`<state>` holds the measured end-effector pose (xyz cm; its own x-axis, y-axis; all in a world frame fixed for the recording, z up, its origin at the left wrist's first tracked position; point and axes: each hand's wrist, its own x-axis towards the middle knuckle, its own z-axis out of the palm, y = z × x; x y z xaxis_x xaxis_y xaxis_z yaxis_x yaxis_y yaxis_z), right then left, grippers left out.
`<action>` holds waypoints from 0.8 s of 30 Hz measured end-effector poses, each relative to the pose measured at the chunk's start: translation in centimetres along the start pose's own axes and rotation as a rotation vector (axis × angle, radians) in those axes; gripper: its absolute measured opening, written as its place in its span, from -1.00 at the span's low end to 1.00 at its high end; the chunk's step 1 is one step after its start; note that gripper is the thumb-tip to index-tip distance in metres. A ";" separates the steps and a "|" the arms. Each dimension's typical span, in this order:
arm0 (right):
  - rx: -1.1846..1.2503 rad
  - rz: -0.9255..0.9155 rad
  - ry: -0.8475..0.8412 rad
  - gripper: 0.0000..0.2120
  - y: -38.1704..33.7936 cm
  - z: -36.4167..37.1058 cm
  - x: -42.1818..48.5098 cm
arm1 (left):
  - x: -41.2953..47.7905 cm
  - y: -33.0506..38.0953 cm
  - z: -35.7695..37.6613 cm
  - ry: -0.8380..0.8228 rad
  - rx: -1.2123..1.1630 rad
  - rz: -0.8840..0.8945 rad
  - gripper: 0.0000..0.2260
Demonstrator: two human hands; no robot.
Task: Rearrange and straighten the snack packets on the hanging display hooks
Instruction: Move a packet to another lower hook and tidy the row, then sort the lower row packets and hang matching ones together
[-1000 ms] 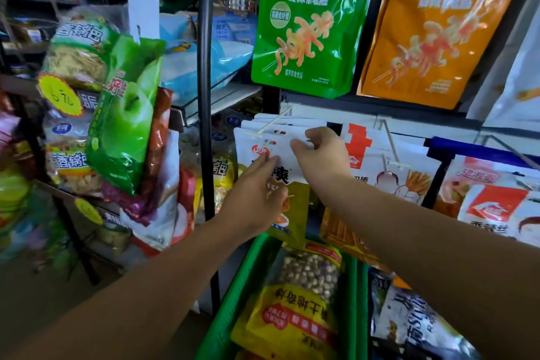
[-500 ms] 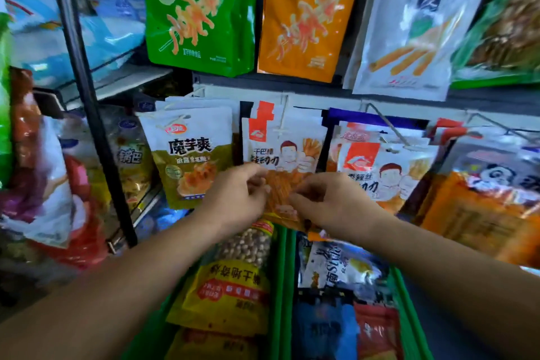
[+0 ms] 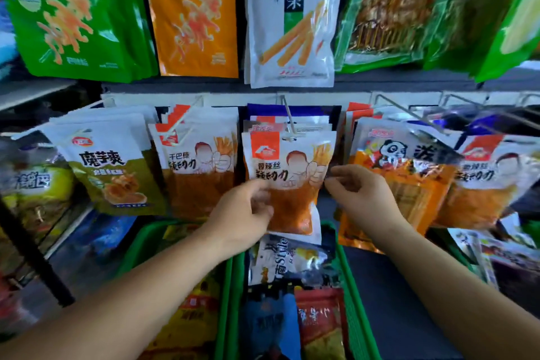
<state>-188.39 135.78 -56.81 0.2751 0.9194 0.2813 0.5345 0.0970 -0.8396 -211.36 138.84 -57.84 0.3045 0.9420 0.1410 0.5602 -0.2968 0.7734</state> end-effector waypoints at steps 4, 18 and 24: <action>0.052 0.053 -0.077 -0.83 1.9 -0.9 0.2 | 0.2 1.6 1.9 0.015 0.012 0.035 -0.64; -0.017 0.259 0.555 -0.86 11.3 -15.6 2.1 | 3.4 13.1 16.9 -0.213 0.037 0.255 -0.50; 0.136 0.381 0.677 -0.15 16.6 -20.1 3.3 | 4.9 15.1 21.2 -0.218 0.161 0.301 -0.47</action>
<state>-162.54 132.76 -60.46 0.8701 0.4702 0.1476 0.2149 -0.0925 -0.9722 -185.03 135.67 -58.54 0.6198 0.7593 0.1984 0.5292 -0.5911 0.6087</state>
